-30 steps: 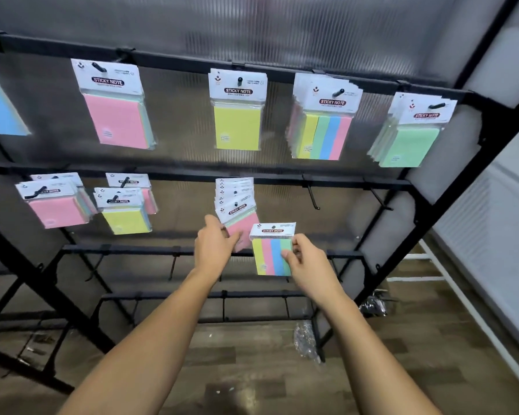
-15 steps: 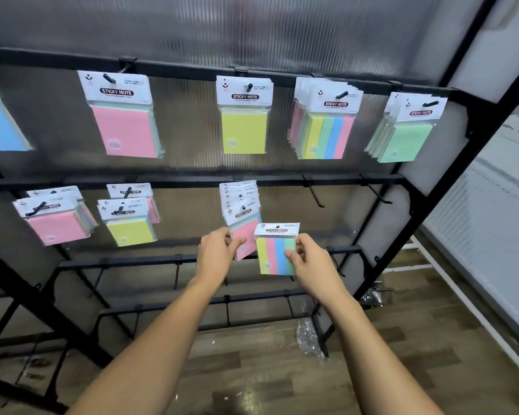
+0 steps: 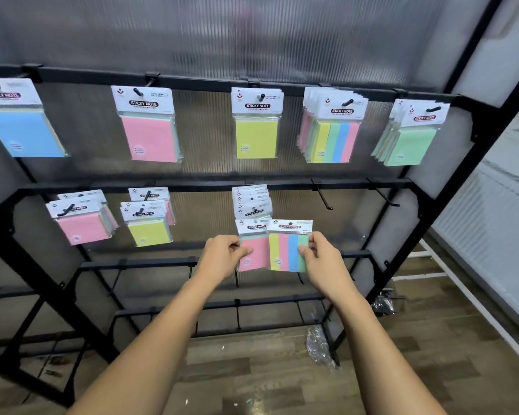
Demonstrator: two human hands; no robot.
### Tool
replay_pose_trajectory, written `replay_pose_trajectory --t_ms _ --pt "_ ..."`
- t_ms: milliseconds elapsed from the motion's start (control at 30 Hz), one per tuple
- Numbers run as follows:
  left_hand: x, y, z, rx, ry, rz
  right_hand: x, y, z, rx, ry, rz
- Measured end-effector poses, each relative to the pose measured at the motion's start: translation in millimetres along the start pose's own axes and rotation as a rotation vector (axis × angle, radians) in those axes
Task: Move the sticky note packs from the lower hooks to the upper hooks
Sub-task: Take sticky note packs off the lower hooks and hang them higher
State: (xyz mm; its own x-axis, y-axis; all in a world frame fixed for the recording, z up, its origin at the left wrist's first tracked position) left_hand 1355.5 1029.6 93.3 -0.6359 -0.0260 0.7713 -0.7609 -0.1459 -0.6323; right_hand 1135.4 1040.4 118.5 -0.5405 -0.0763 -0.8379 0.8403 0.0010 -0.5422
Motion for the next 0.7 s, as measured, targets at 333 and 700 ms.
replay_pose_trajectory --t_ms 333,700 --pt "38 3 -8 0.028 0.035 -0.023 -5 -35 3 0.034 -0.113 0.015" --pt "117 -11 18 0.083 0.167 -0.060 -54 -110 46 0.116 -0.251 0.181"
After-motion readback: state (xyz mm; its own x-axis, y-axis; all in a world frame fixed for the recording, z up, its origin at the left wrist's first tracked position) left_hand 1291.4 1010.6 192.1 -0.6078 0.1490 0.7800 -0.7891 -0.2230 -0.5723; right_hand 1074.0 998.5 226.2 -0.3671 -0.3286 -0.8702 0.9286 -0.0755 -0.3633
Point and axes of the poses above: each hand's wrist, its own z-axis towards the middle knuckle, its own y-axis out of the palm, x = y × z, the point moved 3 cm from there along z, towards the middle knuckle, and after that the axes turned 1 degree about z, right-handed, at the moved point
